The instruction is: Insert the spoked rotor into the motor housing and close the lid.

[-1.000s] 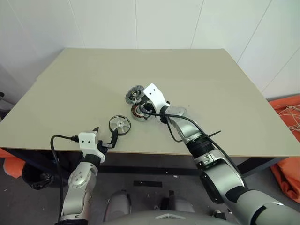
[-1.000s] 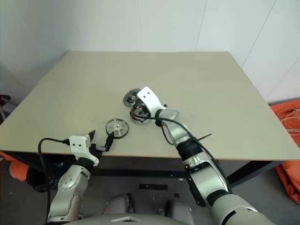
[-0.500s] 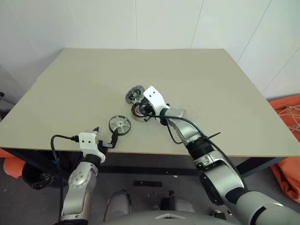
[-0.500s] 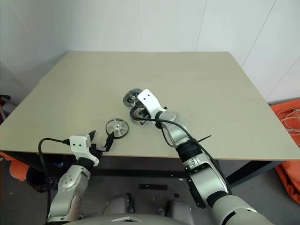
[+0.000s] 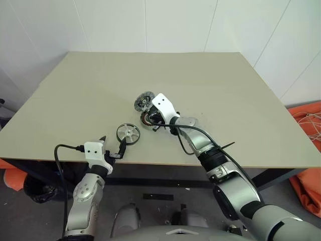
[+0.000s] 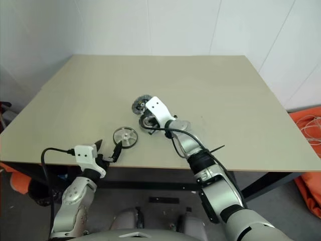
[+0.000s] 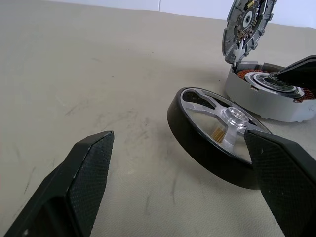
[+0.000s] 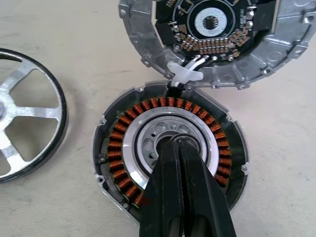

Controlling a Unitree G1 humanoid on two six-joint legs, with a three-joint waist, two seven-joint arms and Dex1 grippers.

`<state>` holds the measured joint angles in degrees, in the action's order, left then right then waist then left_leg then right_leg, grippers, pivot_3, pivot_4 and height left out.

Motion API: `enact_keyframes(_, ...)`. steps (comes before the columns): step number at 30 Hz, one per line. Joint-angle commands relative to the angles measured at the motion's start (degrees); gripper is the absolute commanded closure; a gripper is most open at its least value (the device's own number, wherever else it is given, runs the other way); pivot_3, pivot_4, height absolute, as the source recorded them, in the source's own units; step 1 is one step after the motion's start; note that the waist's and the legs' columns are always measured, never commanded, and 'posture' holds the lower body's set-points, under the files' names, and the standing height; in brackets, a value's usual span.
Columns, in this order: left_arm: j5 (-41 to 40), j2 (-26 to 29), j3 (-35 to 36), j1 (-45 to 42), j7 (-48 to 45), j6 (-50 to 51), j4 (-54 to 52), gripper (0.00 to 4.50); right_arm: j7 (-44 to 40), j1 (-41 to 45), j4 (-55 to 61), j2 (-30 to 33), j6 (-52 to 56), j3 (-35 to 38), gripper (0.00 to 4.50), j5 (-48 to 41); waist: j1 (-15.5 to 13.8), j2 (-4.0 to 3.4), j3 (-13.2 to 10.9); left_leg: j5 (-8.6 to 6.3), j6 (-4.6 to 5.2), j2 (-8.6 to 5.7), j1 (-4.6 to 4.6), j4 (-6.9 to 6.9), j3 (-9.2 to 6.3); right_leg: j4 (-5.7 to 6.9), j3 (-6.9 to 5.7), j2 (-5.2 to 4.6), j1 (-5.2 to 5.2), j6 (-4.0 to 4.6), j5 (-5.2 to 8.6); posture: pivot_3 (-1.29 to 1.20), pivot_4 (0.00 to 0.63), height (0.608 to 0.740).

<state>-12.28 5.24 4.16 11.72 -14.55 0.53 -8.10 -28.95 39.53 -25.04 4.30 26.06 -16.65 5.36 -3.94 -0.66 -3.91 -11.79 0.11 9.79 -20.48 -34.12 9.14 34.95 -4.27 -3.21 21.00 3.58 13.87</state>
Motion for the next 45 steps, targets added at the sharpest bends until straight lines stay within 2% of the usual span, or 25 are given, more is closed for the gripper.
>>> enact_keyframes(1, -0.3, 0.2, -0.3, -0.7, -0.2, -0.3, -2.5, 0.0, -1.0, 0.1, 3.3, -0.5, -0.5, -0.3, 4.47, -0.7, 0.0, 0.0, 0.0, 0.0, 0.0, 0.0, 0.0, 0.0, 0.0, 0.0, 0.0, 0.0, 0.0, 0.0, 0.0, 0.0, 0.0, 0.74)
enact_keyframes(9, -0.5, 0.1, -0.5, -0.8, -0.2, 0.1, -2.7, 0.0, -0.4, 0.5, 6.4, -1.5, -0.8, 2.2, 4.47, -2.7, 0.0, 0.0, 0.0, 0.0, 0.0, 0.0, 0.0, 0.0, 0.0, 0.0, 0.0, 0.0, 0.01, 0.0, 0.0, 0.0, 0.0, 0.74)
enact_keyframes(18, -0.4, 0.1, -0.6, -0.9, -0.2, -0.1, -2.5, 0.0, 5.4, 3.5, -1.9, 0.2, -2.0, 3.9, 4.47, -0.3, 0.0, 0.01, 0.0, 0.0, -0.01, 0.0, 0.08, -0.01, 0.0, 0.01, 0.0, 0.0, -0.06, 0.0, 0.0, 0.0, 0.0, 0.74)
enact_keyframes(45, -0.4, 0.0, -0.5, -0.5, 0.2, 1.6, -4.6, 0.0, 2.9, 2.4, -2.5, -0.5, -2.4, 2.8, 4.47, -0.1, 0.0, 0.0, 0.0, 0.01, -0.02, 0.0, -0.03, -0.03, 0.0, 0.05, 0.0, 0.0, 0.03, 0.01, 0.0, 0.0, 0.0, 0.74)
